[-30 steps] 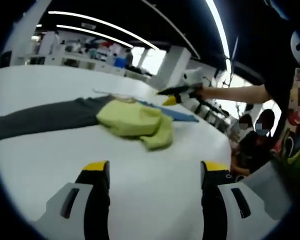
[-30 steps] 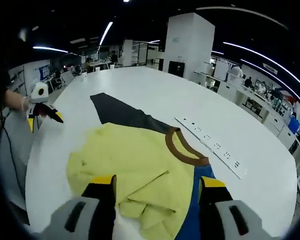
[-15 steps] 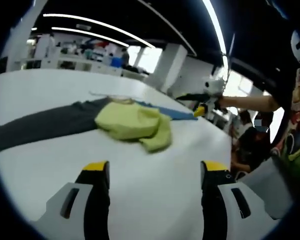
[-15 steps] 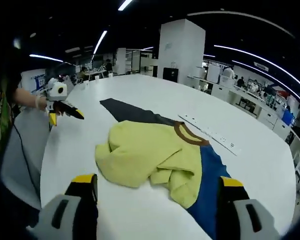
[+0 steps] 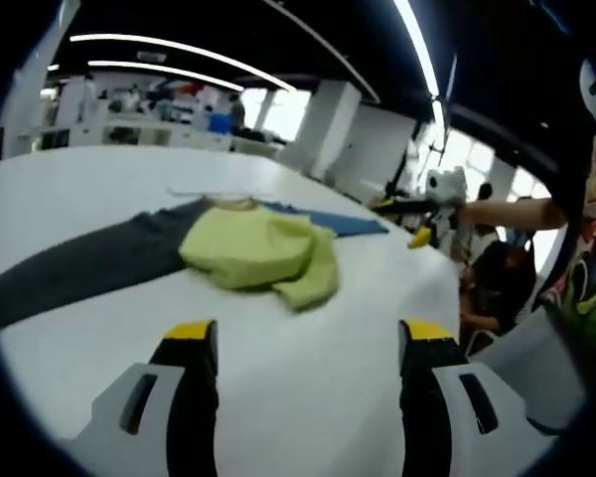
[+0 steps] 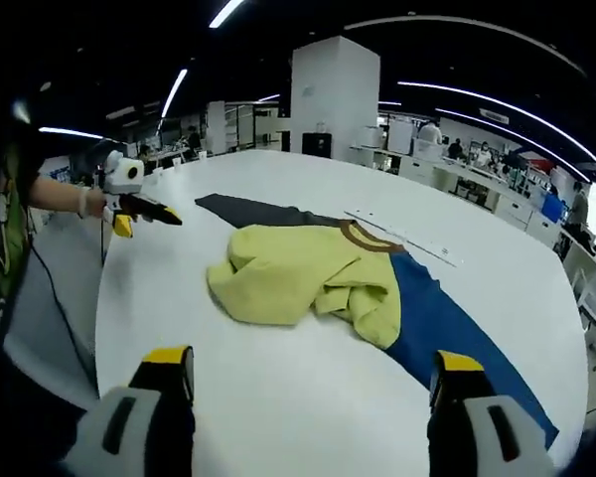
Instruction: Fold the garment on the visible template until the final outline fits inside the template.
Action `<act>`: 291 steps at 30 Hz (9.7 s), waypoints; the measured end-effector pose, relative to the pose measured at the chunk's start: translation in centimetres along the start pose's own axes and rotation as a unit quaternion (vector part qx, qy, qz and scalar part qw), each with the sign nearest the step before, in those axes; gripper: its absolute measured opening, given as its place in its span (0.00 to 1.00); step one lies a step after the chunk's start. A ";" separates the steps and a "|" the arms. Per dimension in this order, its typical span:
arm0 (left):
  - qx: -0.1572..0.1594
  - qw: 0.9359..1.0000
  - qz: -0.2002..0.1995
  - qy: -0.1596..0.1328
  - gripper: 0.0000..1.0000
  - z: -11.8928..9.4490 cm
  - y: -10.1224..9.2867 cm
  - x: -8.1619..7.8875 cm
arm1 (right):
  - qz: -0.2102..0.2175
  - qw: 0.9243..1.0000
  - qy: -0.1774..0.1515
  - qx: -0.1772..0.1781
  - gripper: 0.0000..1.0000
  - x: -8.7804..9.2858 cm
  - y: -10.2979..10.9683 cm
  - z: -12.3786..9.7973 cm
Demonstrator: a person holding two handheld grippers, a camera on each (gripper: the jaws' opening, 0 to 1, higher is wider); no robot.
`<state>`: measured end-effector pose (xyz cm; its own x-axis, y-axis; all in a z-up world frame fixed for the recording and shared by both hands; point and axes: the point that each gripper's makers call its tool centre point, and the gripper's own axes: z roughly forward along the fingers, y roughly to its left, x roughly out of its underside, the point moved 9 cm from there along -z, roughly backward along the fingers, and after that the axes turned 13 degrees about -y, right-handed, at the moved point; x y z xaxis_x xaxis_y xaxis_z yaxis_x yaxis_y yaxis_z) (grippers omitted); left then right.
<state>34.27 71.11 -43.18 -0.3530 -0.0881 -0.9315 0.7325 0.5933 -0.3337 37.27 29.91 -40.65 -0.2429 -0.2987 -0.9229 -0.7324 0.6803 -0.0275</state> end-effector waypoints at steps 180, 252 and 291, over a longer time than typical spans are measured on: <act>0.107 0.992 0.015 0.059 0.23 21.1 1.3 -5.2 | 0.006 0.995 0.011 0.097 0.00 1.1 0.1 4.2; 0.138 0.977 0.100 0.125 0.01 14.0 2.0 -3.2 | 0.017 0.994 0.014 0.103 0.00 1.3 0.0 4.1; -0.074 0.982 -0.158 0.067 0.01 -0.8 -0.9 -0.5 | 0.200 0.974 0.004 0.104 0.00 0.0 6.0 -6.2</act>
<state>33.29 71.29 -42.25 -0.6291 -0.1867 -0.7546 0.4856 0.6636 -0.5690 28.94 29.90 -38.40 -0.4875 0.0140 -0.8730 -0.4335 0.8640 0.2560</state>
